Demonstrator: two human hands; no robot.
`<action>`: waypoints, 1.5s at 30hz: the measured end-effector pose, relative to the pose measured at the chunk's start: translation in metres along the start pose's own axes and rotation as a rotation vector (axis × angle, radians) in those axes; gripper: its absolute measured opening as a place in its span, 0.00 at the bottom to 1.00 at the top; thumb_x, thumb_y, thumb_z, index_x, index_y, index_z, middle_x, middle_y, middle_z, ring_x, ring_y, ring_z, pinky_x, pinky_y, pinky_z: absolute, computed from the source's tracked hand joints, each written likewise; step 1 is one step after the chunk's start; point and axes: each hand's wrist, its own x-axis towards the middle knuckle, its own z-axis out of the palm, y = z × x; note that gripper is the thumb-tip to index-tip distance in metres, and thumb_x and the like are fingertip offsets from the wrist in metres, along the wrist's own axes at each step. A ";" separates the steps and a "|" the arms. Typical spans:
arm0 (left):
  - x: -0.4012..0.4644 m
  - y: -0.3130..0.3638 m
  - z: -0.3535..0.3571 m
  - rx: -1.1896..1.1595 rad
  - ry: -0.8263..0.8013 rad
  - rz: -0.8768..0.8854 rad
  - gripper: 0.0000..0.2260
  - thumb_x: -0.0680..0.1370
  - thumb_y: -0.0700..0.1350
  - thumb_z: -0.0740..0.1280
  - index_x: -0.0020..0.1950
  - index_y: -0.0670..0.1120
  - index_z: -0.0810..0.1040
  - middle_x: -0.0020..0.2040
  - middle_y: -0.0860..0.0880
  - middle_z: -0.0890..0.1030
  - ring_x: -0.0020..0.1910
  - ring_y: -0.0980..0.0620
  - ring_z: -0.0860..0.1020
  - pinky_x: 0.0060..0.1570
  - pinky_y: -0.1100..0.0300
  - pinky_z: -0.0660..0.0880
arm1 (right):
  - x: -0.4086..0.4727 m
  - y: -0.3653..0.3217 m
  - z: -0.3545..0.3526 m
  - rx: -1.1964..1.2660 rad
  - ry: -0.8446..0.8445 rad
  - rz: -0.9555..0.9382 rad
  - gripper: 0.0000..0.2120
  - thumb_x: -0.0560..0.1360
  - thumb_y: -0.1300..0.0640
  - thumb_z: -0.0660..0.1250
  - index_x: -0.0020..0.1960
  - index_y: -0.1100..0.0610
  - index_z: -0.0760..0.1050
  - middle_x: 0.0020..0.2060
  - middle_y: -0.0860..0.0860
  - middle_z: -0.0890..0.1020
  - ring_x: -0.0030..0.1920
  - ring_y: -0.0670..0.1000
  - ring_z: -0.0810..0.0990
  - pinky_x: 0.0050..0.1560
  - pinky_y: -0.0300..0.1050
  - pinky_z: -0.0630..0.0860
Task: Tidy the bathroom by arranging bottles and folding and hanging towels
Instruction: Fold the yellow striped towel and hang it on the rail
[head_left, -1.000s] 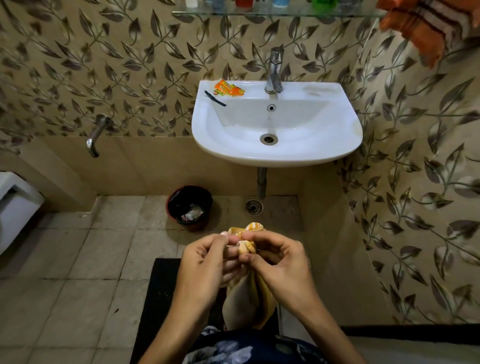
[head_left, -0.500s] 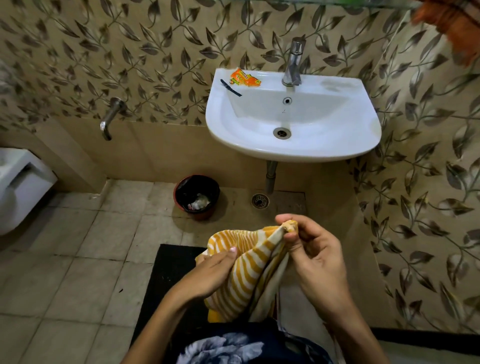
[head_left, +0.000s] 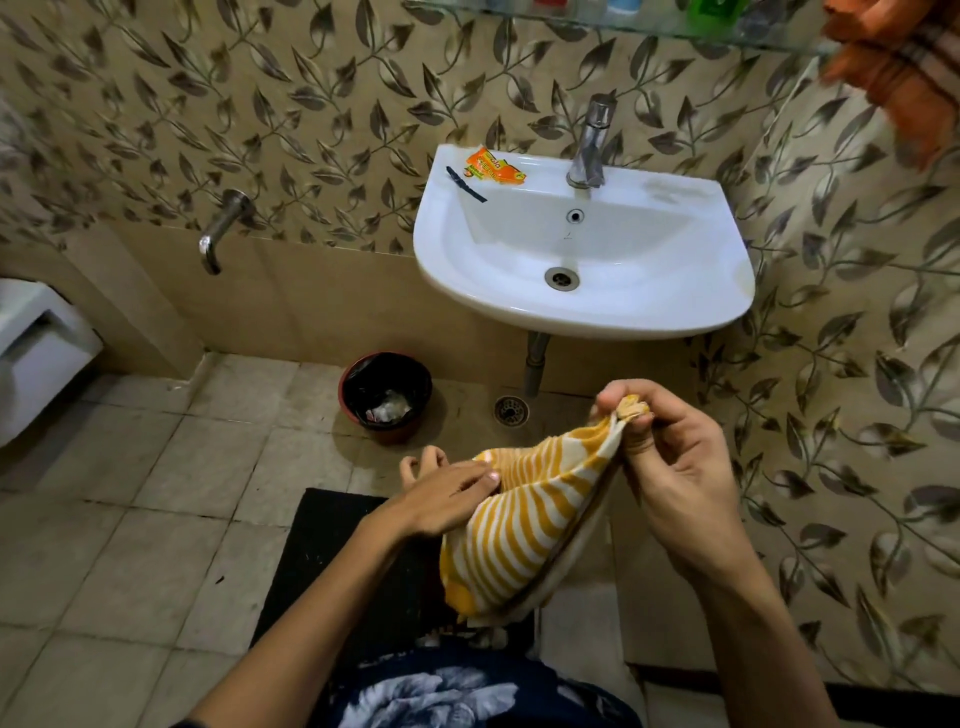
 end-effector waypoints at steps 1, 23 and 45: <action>0.004 -0.004 -0.001 0.107 -0.047 -0.046 0.20 0.79 0.61 0.46 0.52 0.58 0.75 0.61 0.54 0.72 0.65 0.46 0.62 0.68 0.44 0.53 | 0.001 -0.001 -0.004 -0.004 0.017 -0.006 0.13 0.75 0.57 0.58 0.43 0.46 0.81 0.36 0.44 0.81 0.37 0.40 0.77 0.39 0.30 0.75; -0.064 0.008 -0.051 0.914 0.894 1.190 0.11 0.77 0.46 0.65 0.60 0.53 0.74 0.58 0.54 0.80 0.45 0.52 0.74 0.43 0.55 0.70 | 0.012 0.041 -0.143 -0.399 0.709 0.062 0.19 0.81 0.61 0.57 0.42 0.41 0.79 0.38 0.44 0.78 0.35 0.38 0.76 0.39 0.30 0.73; -0.070 -0.032 -0.072 0.936 0.436 0.772 0.17 0.68 0.39 0.75 0.54 0.50 0.75 0.43 0.50 0.85 0.23 0.60 0.76 0.18 0.70 0.70 | 0.016 0.066 -0.125 -0.458 0.624 0.072 0.16 0.78 0.73 0.54 0.46 0.57 0.75 0.40 0.46 0.76 0.36 0.32 0.76 0.42 0.24 0.70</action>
